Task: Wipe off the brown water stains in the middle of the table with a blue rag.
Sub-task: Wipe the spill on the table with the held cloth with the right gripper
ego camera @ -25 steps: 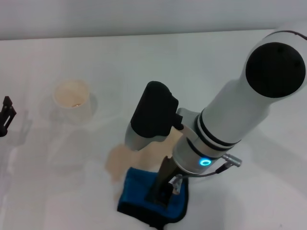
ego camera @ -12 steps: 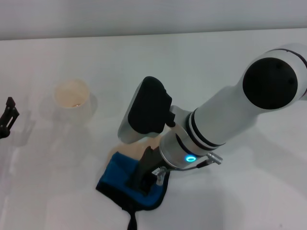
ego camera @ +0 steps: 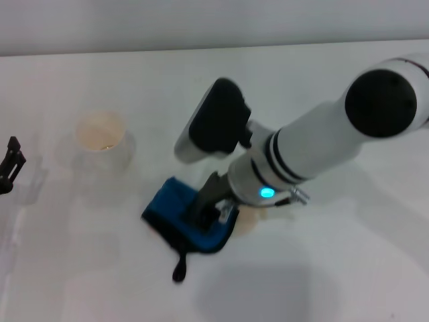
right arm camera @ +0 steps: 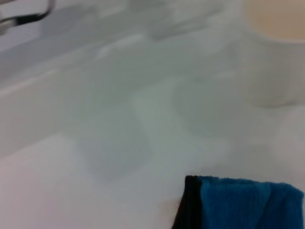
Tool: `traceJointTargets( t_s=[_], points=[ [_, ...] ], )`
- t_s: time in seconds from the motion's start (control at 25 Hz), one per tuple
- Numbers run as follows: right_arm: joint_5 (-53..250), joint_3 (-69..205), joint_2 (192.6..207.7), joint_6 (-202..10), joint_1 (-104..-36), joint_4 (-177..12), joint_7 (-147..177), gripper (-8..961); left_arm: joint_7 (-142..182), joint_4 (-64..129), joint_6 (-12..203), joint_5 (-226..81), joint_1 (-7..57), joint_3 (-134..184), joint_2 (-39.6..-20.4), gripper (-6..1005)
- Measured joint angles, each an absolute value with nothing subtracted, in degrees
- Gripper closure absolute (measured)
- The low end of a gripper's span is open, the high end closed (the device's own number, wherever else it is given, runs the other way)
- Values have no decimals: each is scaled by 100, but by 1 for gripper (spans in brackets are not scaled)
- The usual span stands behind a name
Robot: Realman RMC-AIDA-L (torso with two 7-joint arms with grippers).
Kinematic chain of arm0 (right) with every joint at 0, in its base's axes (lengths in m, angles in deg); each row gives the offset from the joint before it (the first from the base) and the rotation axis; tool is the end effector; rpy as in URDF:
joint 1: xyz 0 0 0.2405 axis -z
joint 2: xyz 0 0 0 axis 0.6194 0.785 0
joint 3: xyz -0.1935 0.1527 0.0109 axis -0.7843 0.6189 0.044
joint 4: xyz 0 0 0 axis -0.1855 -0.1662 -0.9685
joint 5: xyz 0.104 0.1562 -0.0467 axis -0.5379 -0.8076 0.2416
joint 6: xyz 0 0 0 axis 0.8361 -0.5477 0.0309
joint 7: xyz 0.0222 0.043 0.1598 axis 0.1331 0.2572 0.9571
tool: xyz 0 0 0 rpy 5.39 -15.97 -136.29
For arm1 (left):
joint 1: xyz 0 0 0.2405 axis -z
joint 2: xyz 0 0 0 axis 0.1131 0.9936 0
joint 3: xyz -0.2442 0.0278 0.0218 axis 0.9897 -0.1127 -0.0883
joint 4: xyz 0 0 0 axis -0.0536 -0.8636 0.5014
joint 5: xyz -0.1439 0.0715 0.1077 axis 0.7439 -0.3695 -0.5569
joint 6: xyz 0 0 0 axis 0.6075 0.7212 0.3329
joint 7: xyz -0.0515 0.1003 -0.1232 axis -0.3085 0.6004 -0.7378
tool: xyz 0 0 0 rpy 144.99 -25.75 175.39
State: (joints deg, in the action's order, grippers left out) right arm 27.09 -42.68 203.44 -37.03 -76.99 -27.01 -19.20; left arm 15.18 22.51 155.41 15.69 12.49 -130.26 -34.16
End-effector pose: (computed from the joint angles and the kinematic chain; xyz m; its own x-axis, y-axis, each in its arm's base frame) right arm 0.1640 0.3158 -0.1417 0.8729 -0.4701 0.1308 -0.4266 -0.8653 -0.2633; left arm -0.3351 0.2959 -0.0264 0.7038 0.0787 0.7061 0.7100 -0.1117 -0.6953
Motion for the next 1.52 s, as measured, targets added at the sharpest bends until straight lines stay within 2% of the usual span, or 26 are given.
traceJointTargets(
  t_s=[0.32,0.8,1.52],
  points=[
    [2691,-3828,20358,-4045,-7987,-3392,-1929,889,1513,2252,15524,1570,1249,-13012,-3416,106],
    [998,-4925,20367,-4241,-8185,-3365,-2640,891,1512,2261,15517,1582,1253,-12991,-3416,106],
    [454,-4914,20347,-5232,-7907,-3897,-3257,893,1513,2270,15518,1596,1274,-12991,-3412,106]
  ],
)
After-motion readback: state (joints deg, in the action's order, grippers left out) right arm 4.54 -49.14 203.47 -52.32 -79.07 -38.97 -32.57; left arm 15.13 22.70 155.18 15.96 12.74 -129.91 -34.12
